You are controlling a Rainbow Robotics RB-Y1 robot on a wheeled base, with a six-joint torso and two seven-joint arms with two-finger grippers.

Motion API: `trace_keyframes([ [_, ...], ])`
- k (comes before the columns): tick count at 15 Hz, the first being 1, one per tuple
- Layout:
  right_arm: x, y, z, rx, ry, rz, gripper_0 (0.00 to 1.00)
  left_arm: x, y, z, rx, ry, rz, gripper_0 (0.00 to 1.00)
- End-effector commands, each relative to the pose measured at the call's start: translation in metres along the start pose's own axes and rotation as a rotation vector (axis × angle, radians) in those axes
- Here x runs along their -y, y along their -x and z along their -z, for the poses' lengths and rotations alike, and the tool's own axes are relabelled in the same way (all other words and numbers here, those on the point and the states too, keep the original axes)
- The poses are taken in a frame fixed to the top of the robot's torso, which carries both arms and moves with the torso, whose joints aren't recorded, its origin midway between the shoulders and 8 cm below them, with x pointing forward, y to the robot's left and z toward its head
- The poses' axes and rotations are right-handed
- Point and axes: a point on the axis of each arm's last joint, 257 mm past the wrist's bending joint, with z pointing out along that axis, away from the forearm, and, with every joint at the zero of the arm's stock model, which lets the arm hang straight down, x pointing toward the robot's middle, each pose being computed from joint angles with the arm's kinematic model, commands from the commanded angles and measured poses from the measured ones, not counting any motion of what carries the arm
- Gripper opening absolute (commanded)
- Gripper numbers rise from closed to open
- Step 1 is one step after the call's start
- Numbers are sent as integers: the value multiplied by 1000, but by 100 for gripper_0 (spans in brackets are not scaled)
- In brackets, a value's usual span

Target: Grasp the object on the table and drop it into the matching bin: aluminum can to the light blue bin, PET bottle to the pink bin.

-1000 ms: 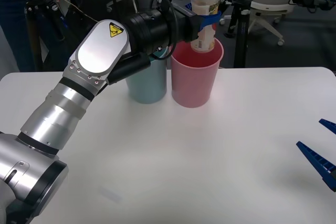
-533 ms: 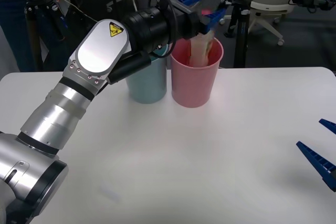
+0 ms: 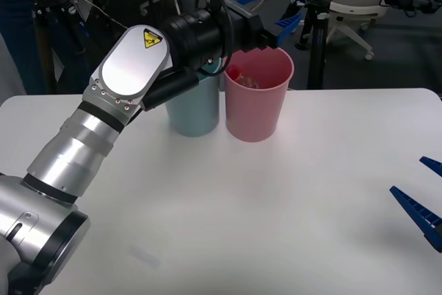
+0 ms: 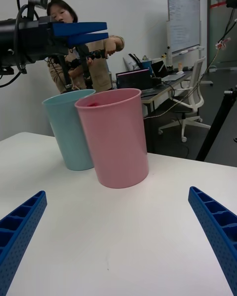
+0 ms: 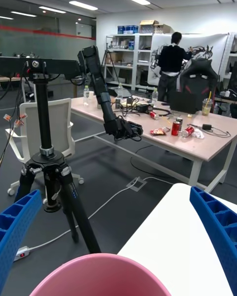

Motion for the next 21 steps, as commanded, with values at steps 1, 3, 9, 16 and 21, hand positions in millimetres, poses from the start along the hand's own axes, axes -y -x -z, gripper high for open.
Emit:
trace_keyframes([
  [1,0,0,0,0,0,0,100,0,0,0,2,-1,1,100],
  [3,0,0,0,0,0,0,100,1,1,1,7,-7,5,100],
  [9,0,0,0,0,0,0,100,-7,-2,21,-8,-56,-28,100],
  [16,0,0,0,0,0,0,100,-2,-14,75,-21,-197,-59,100],
  [21,0,0,0,0,0,0,100,9,-13,133,-20,-241,-52,100],
])
